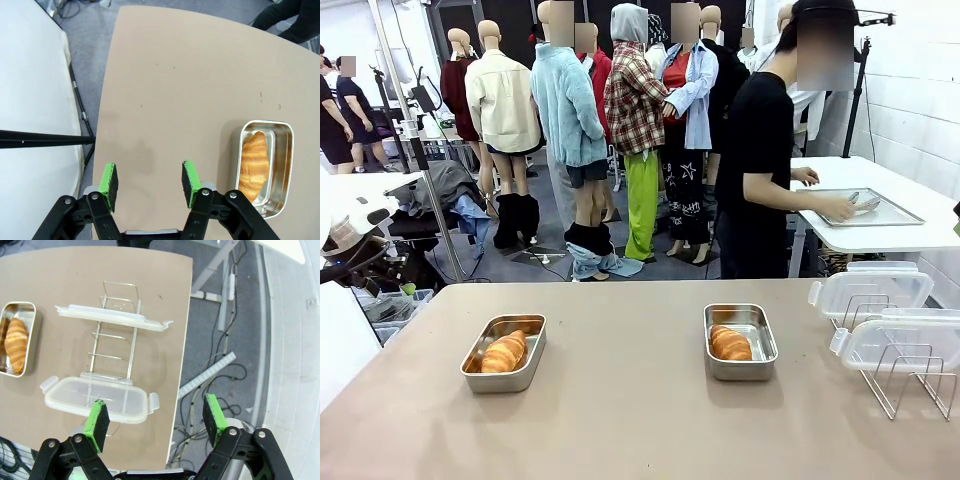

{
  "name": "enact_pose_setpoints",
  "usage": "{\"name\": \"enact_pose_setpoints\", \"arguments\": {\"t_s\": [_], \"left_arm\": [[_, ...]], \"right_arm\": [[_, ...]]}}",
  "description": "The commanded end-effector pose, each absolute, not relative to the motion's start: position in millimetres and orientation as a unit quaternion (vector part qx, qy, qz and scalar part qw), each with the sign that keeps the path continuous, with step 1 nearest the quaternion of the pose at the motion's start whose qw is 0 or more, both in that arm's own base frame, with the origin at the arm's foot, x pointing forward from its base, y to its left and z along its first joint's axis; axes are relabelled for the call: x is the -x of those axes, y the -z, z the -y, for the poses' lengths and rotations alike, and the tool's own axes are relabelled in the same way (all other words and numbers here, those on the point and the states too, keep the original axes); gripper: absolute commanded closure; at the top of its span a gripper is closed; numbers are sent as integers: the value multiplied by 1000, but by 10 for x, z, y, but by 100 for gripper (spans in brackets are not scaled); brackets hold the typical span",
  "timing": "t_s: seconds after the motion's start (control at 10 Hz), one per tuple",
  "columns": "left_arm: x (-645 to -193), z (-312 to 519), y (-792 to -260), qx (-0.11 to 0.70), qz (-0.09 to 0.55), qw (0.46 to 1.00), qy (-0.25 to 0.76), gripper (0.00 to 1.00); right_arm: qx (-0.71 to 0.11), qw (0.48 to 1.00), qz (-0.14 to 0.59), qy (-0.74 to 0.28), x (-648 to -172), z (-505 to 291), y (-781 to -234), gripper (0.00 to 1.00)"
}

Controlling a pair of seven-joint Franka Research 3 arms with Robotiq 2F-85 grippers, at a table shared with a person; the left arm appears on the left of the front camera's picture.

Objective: Place the bread in airtight containers.
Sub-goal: Pick up one Airtight Container lid and hand it to the human.

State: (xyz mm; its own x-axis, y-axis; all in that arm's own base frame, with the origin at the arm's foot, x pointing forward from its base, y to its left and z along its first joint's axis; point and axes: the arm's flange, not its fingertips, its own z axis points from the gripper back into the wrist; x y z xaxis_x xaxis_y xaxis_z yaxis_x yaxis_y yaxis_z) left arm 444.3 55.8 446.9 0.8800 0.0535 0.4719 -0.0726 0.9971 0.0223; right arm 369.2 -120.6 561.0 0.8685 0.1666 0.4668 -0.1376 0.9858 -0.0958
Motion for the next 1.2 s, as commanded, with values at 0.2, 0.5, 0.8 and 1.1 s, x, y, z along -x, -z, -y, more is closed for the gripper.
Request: {"name": "enact_pose_setpoints", "arguments": {"t_s": [0.2, 0.5, 0.8, 1.1], "left_arm": [[-4450, -553, -4478, -26, 243, 969, -39, 33], [-4450, -553, -4478, -26, 243, 969, -39, 33], [-4450, -553, -4478, -26, 243, 969, -39, 33], [-4450, -553, -4478, -26, 243, 969, -39, 33]], "right_arm": [[26, 967, 242, -72, -3678, 1183, -5586, 7], [26, 967, 242, -72, -3678, 1183, -5586, 7], [26, 967, 242, -72, -3678, 1183, -5586, 7], [26, 967, 242, -72, -3678, 1183, -5586, 7]]}}
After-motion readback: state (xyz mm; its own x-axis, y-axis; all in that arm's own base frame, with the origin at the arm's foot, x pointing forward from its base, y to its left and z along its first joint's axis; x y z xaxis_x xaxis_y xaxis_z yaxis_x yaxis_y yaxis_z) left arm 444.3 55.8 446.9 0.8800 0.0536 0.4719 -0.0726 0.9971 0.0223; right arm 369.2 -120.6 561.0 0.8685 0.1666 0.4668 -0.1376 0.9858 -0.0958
